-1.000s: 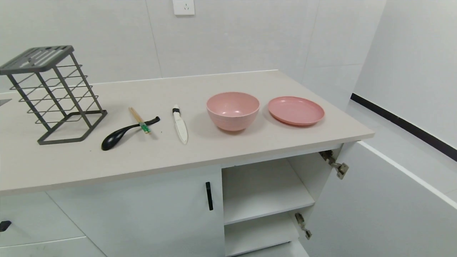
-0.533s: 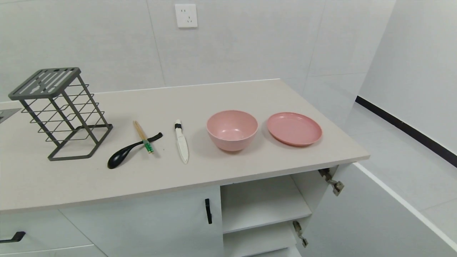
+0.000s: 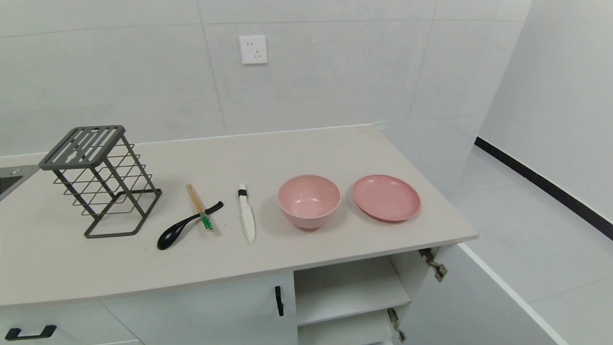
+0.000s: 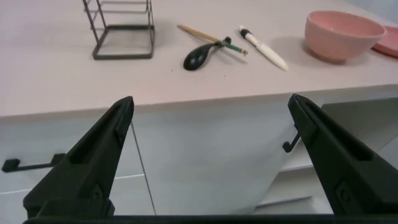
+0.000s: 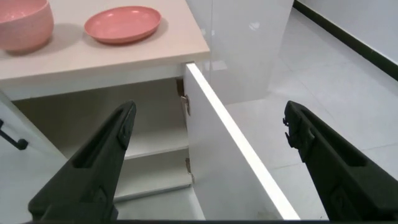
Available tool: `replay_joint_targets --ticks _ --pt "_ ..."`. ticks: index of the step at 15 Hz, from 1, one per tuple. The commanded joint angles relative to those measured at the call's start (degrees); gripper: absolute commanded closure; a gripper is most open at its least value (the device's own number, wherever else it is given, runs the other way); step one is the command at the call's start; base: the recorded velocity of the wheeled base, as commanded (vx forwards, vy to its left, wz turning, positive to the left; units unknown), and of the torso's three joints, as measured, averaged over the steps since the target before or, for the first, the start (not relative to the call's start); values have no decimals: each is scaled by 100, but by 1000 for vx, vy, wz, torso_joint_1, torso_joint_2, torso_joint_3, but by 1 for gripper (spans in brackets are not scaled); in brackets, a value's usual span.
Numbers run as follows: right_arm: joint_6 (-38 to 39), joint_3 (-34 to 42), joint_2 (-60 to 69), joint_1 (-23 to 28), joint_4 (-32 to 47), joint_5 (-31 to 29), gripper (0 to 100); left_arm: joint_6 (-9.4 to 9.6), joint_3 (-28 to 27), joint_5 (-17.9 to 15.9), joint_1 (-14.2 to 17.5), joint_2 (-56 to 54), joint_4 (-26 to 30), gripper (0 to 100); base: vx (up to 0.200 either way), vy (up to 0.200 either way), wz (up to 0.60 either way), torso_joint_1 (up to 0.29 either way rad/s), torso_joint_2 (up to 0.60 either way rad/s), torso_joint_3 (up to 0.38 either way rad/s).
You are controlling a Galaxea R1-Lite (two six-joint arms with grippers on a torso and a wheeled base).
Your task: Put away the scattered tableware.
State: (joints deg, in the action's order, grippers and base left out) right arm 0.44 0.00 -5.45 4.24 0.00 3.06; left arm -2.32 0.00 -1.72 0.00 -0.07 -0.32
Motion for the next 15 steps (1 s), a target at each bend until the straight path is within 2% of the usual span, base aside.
replay_joint_targets --ticks 1,3,6,9,15 --pt "0 0 -9 -2 9 2 0 12 0 5 0 7 5 0 200 0 0 129 -295 -139" --pt "0 0 -9 6 9 2 0 3 0 5 0 7 5 0 200 0 0 85 -125 -66" --pt "-18 0 -9 6 9 2 0 12 0 -4 0 7 5 0 0 0 0 0 0 0" --pt "9 0 -9 6 9 2 0 196 0 -13 0 7 14 0 0 0 0 0 0 0" --pt "-9 0 0 6 18 19 0 161 0 -30 0 7 14 0 0 0 0 0 0 0"
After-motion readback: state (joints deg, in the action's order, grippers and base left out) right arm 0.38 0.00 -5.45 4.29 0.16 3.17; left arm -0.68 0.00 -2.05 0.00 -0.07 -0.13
